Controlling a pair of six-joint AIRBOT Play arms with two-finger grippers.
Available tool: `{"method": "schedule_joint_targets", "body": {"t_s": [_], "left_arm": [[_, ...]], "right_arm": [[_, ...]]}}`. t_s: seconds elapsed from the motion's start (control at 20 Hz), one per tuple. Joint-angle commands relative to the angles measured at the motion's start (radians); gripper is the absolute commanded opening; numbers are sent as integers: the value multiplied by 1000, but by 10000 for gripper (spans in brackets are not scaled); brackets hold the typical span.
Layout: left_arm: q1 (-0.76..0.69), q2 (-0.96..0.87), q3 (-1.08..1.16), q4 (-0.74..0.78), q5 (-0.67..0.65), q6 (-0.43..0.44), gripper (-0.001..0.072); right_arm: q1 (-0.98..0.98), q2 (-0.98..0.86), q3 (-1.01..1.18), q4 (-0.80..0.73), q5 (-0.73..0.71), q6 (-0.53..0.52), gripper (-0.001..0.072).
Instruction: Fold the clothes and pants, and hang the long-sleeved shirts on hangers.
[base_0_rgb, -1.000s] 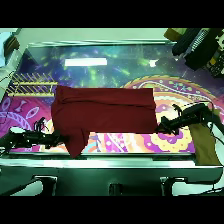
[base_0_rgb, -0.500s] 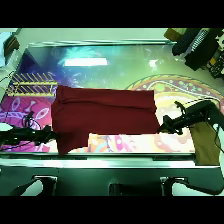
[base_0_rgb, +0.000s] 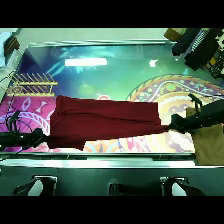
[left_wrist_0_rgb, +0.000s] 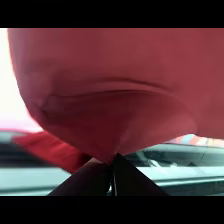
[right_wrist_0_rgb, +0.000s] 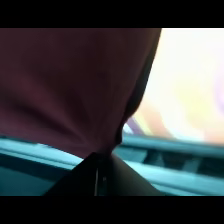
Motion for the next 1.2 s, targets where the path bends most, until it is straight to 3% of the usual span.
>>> {"method": "schedule_joint_targets", "body": {"t_s": [0.0, 0.2, 0.6, 0.85, 1.15], "left_arm": [[-81, -83, 50, -21, 110, -6, 12], [-175, -359, 298, -17, 192, 10, 12], [-257, -954, 969, -13, 127, -19, 12], [-270, -1118, 1170, 13, 111, -70, 12], [-292, -1208, 1183, 13, 114, -55, 17]], "right_arm": [[1, -3, 1, 116, 225, -52, 31], [1, -95, 1, 145, 345, -91, 31], [28, -282, 4, 237, 548, -156, 31], [126, -398, 61, 208, 659, -126, 31], [126, -491, 128, 217, 661, -105, 54]]}}
